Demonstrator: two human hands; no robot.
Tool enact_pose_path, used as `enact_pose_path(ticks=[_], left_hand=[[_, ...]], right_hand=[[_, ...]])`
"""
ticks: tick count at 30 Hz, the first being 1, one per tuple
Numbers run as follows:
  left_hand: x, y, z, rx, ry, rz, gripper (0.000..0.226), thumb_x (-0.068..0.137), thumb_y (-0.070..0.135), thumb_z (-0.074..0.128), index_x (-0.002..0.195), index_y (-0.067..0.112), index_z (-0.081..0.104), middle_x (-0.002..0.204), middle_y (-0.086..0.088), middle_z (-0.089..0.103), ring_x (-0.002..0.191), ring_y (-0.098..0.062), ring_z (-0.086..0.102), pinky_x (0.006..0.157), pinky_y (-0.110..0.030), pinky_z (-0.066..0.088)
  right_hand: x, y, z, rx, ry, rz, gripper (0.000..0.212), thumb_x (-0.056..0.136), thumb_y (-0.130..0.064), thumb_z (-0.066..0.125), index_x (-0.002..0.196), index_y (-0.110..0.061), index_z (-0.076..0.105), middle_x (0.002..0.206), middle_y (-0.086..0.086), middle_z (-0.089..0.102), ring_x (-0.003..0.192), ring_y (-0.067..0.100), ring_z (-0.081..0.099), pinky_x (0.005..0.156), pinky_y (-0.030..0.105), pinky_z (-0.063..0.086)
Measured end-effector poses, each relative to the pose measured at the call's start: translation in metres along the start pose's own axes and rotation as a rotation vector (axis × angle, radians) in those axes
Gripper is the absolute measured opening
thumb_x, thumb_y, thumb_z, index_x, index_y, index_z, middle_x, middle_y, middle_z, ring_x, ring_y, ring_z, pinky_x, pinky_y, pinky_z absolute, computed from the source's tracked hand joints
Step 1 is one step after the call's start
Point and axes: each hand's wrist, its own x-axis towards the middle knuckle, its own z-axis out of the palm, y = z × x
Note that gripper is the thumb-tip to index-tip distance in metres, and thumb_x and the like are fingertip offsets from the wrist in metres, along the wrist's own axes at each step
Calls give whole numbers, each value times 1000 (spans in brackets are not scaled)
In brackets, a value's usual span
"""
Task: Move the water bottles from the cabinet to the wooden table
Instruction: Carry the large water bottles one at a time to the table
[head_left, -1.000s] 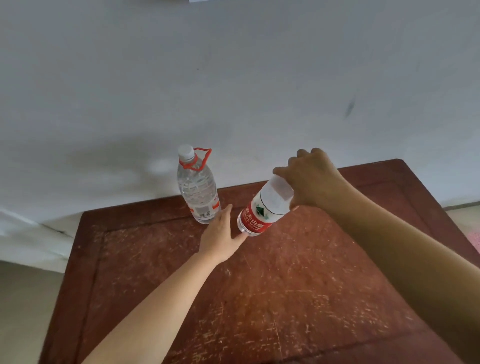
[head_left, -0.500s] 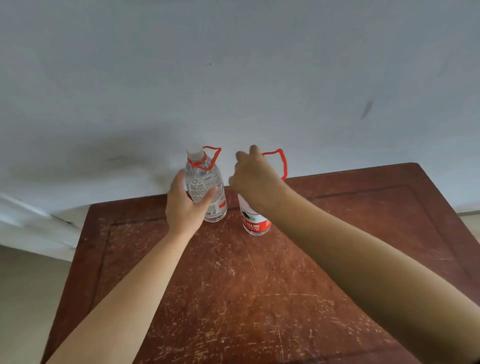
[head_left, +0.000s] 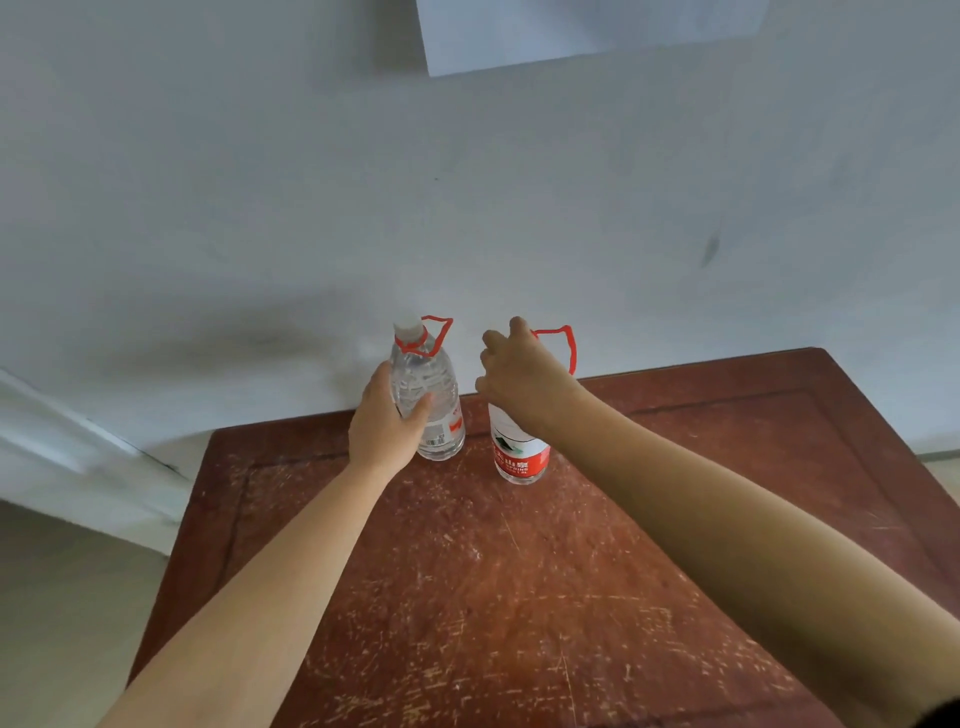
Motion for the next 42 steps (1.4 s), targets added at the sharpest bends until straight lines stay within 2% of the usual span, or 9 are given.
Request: enact_pose_path(ticks=[5,10,13,20,25,29,33,39,42], left_hand=[[-17,6,-27,104,-11,-15,78,95,54,55,157,18,24,162,-3,31,148,-22,31,115,-42,34],[-43,13,-58,160,105,-28,69,99,54,46,156,19,27,162,-3,32,147,-25,32,115,-46,34],[-72,3,-82,247,196,-26,63,102,51,39,154,15,31,159,-7,36,146,-27,34,116,-49,35],[-171,-67,-152,538,276,-306,64,103,56,23,157,22,24,164,-12,23,151,-32,20,121,-56,17],[-275,-106,-228,669,369,-494,65,102,58,21,156,22,23,162,-15,25,148,-37,25,117,-61,22],[-401,-130,-304,776,519,-633,65,99,54,31,153,18,35,158,-16,34,143,-39,34,112,-63,28],[-550,-160,-361,860,610,-764,65,99,55,31,153,18,35,160,-16,31,145,-39,32,111,-66,28],[-801,-182,-425,924,668,-1118,68,101,56,24,156,17,31,162,-18,26,147,-42,27,111,-68,27],[-932,-175,-451,953,747,-1359,68,103,59,17,159,20,22,165,-16,18,150,-40,20,114,-67,24]], right_hand=[[-18,11,9,156,197,72,66,85,-72,60,131,-24,59,127,3,61,119,26,53,98,42,41],[-25,-10,2,344,383,288,45,98,-52,54,126,-19,64,127,9,63,116,30,57,98,45,44],[-18,-40,-8,431,496,295,42,93,-46,64,122,-15,68,127,14,65,117,34,59,104,53,44],[15,-150,-60,601,537,24,52,99,-49,52,139,-16,56,145,17,51,134,37,47,114,56,34],[12,-231,-142,671,651,-157,49,98,-48,48,136,-17,58,144,15,51,133,35,47,112,56,36],[-24,-323,-239,672,810,-356,45,100,-44,48,132,-16,61,144,15,52,132,35,48,111,54,38],[-78,-434,-326,691,947,-517,41,96,-43,55,120,-12,67,136,17,57,121,37,55,101,52,45],[-186,-626,-449,705,1015,-849,53,94,-45,62,134,-12,63,141,22,56,123,41,57,101,53,47],[-260,-716,-516,655,1056,-1045,59,99,-50,52,146,-16,52,151,20,47,135,40,49,109,54,40]])
